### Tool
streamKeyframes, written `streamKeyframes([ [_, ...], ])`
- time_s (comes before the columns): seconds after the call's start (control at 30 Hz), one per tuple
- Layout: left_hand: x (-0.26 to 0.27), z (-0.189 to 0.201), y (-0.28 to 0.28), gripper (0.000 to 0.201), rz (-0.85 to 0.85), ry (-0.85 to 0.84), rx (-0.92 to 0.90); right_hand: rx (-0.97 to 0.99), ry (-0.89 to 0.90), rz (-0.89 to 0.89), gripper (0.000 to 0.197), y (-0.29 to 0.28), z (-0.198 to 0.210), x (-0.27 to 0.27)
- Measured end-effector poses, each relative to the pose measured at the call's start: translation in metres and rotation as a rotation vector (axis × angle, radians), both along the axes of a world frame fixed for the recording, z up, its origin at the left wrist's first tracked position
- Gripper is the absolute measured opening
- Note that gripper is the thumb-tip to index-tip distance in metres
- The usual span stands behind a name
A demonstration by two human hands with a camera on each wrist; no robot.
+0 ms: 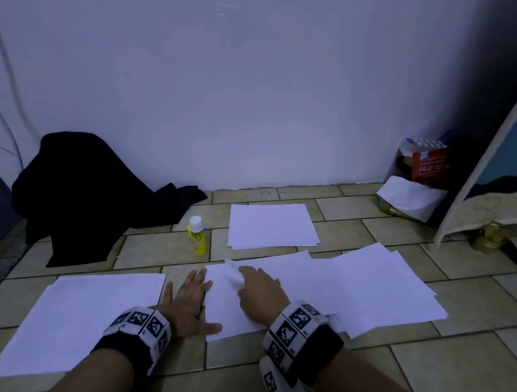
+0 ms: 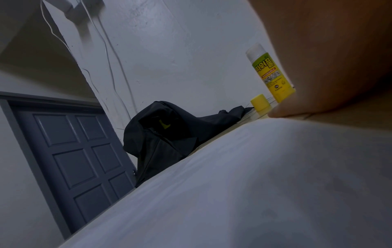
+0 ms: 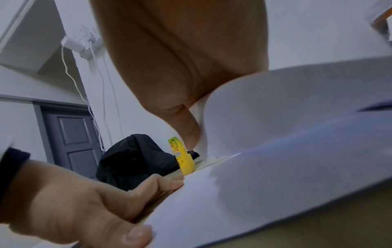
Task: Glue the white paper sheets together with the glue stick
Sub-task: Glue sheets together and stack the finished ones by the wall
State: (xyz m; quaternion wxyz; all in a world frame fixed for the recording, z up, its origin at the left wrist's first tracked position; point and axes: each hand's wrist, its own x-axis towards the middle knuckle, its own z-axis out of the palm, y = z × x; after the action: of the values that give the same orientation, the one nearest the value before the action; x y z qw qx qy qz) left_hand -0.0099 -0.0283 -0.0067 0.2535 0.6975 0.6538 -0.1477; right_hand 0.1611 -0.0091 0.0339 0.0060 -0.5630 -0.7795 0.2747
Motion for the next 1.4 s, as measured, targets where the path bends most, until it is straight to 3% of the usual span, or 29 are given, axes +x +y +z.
streamKeyframes([
  [0.83,0.001,0.004,-0.002,0.106,0.016,-0.032,-0.012,-0.126,0.053,-0.116,0.047,-0.011,0.005,-0.027],
  [1.4,-0.002,-0.004,0.002,0.108,0.009,-0.016,0.008,-0.149,0.071,-0.085,0.051,-0.012,0.007,-0.02],
])
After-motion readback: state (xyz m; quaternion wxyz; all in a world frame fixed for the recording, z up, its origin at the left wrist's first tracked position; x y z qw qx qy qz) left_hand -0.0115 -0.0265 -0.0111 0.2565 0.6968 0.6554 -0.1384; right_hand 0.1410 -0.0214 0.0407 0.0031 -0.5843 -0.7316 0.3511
